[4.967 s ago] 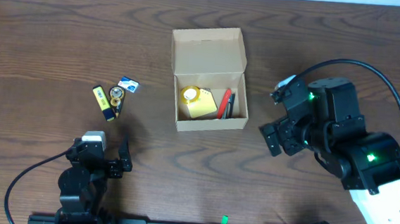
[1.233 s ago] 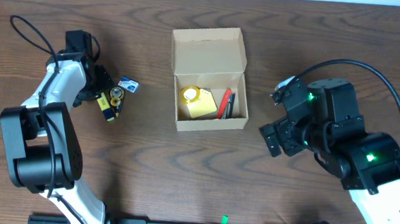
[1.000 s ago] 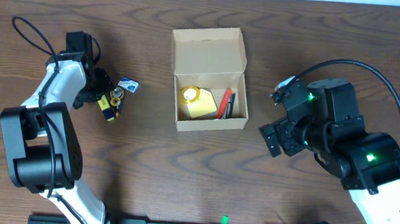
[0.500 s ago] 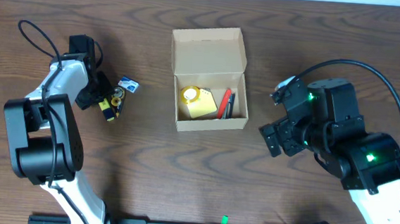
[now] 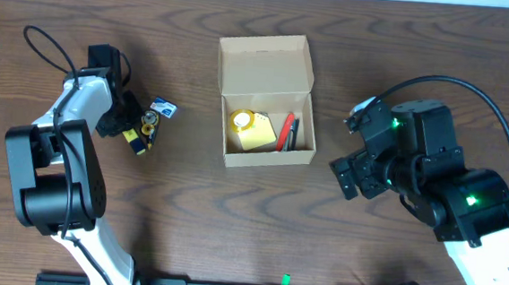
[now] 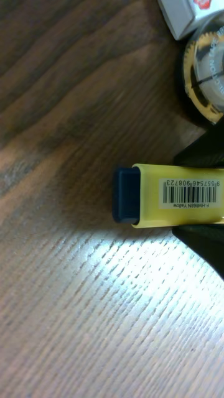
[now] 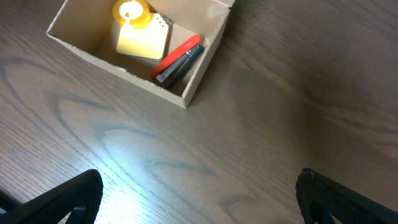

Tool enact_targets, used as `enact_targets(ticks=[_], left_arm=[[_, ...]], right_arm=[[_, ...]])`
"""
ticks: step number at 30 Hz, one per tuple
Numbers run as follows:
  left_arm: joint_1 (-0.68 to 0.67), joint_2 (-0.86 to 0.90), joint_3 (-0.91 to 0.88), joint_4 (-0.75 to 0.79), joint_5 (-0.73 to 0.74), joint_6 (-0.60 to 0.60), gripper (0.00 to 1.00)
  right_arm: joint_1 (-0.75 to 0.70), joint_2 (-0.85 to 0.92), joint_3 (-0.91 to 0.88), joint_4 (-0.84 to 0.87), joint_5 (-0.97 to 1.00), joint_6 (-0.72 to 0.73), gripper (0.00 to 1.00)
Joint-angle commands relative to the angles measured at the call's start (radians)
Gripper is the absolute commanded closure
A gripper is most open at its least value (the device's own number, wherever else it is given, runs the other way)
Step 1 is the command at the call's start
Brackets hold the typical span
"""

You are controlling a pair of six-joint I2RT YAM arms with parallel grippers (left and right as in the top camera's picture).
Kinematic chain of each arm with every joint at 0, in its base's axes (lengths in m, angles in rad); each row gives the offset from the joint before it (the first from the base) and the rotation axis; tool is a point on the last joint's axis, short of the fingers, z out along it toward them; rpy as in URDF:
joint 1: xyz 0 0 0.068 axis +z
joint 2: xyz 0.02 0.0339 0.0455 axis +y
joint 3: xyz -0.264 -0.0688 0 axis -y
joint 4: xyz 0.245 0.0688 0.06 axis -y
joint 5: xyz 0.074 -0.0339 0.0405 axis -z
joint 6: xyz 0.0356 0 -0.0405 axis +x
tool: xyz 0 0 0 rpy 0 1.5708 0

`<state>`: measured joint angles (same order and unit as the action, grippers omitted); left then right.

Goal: Pack container
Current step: 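Grasp the yellow highlighter with the left gripper and lift it, then carry the highlighter with the left gripper over the box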

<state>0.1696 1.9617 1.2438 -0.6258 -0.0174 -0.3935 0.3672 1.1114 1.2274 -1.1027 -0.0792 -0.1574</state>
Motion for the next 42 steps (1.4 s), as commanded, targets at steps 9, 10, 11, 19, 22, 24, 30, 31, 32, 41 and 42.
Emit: enact_targets(ticks=[9,10,11,19,22,24,30,31,32,41,42], left_arm=[[0.007,0.013,0.120,-0.219,0.006,-0.152,0.94],[0.007,0.013,0.147,-0.249,0.006,-0.163,0.94],[0.007,0.013,0.174,-0.276,0.006,-0.173,0.94],[-0.016,0.013,0.370,-0.446,0.006,-0.237,0.94],[-0.059,0.011,0.460,-0.504,0.006,-0.224,0.94],[-0.094,0.007,0.507,-0.514,0.003,-0.174,0.95],[-0.214,0.005,0.589,-0.478,-0.007,0.049,0.94],[-0.233,0.005,0.593,-0.463,-0.007,0.072,0.95],[-0.250,0.005,0.597,-0.452,-0.007,0.084,0.94],[-0.423,0.005,0.605,-0.403,0.011,-0.143,0.94],[-0.442,0.005,0.605,-0.406,0.011,-0.187,0.94]], right_arm=[[0.001,-0.005,-0.002,-0.001,-0.007,0.014,0.01],[0.001,-0.005,-0.002,-0.001,-0.007,0.014,0.01],[0.001,-0.005,-0.002,-0.001,-0.007,0.014,0.01],[0.001,-0.005,-0.002,-0.001,-0.007,0.014,0.01],[0.001,-0.005,-0.002,-0.001,-0.007,0.014,0.01],[0.001,-0.005,-0.002,-0.001,-0.007,0.014,0.01],[0.001,-0.005,-0.002,-0.001,-0.007,0.014,0.01],[0.001,-0.005,-0.002,-0.001,-0.007,0.014,0.01],[0.001,-0.005,-0.002,-0.001,-0.007,0.014,0.01],[0.001,-0.005,-0.002,-0.001,-0.007,0.014,0.01],[0.001,-0.005,-0.002,-0.001,-0.007,0.014,0.01]])
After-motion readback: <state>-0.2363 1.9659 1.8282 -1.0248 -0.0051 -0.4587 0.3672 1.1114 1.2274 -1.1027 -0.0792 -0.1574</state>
